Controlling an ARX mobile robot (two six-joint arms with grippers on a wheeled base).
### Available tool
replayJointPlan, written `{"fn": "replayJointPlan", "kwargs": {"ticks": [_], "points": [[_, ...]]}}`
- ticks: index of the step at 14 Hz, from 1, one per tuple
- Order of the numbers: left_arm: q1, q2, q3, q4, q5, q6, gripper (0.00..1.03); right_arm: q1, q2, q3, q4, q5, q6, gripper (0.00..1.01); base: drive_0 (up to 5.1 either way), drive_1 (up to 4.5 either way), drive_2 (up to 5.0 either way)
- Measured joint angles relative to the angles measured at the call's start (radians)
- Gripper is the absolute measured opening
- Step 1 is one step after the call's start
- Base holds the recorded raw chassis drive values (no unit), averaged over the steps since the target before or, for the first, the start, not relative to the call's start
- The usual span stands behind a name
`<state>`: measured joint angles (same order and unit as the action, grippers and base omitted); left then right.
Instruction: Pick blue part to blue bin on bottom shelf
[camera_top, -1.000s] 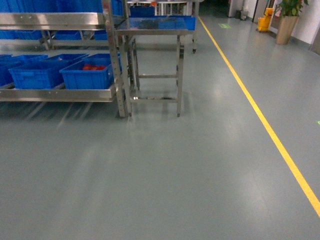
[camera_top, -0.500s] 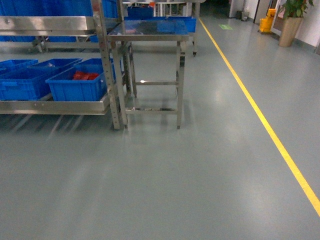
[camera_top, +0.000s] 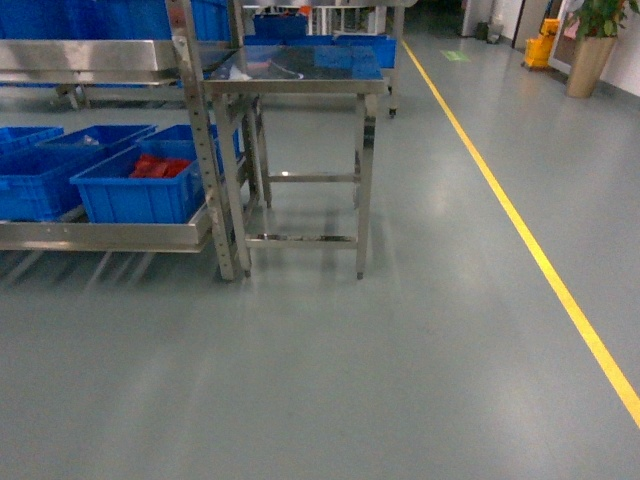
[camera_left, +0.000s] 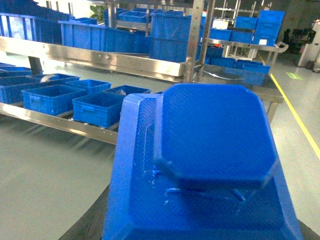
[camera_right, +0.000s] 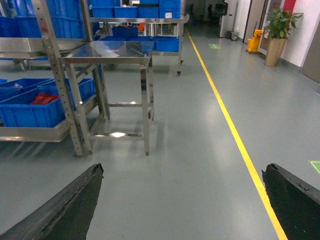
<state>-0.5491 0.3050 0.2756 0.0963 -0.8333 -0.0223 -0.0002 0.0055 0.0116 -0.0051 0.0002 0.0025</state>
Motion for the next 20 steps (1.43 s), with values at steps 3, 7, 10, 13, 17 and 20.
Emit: {"fn": "replayJointPlan", "kwargs": {"ticks": [3,7,10,13,17,20], "points": [[0.000,0.000,0.000,0.002,0.000,0.000,0.43,0.000,0.000,0.000,0.000,0.000,0.000,0.98,-0.1,4.06,-4.2],[0.000,0.001,0.000,0.000,0.000,0.000,0.43,0.000,0.000,0.000,0.000,0.000,0.000,0.98,0.0,4.15,-4.1],[0.000,0.000,0.000,0.000,0.000,0.000,0.43,0.000,0.000,0.000,0.001,0.000,0.000,0.98,0.1,4.22,-4.1],[0.000,0.001,0.000,0.000,0.000,0.000,0.43,0.000,0.000,0.000,-0.001,0.000,0.000,0.98,0.1,4.23,-4.0],[0.000,0.000,0.000,0.000,-0.001,0.000,0.43,0.000,0.000,0.000,0.004,0.000,0.000,0.98,0.0,4.17,-4.1],[0.000,-0.001,0.000,0.001,0.000,0.000,0.43,0.000,0.000,0.000,0.002,0.000,0.000,0.98,-0.1,4.06,-4.2]]}}
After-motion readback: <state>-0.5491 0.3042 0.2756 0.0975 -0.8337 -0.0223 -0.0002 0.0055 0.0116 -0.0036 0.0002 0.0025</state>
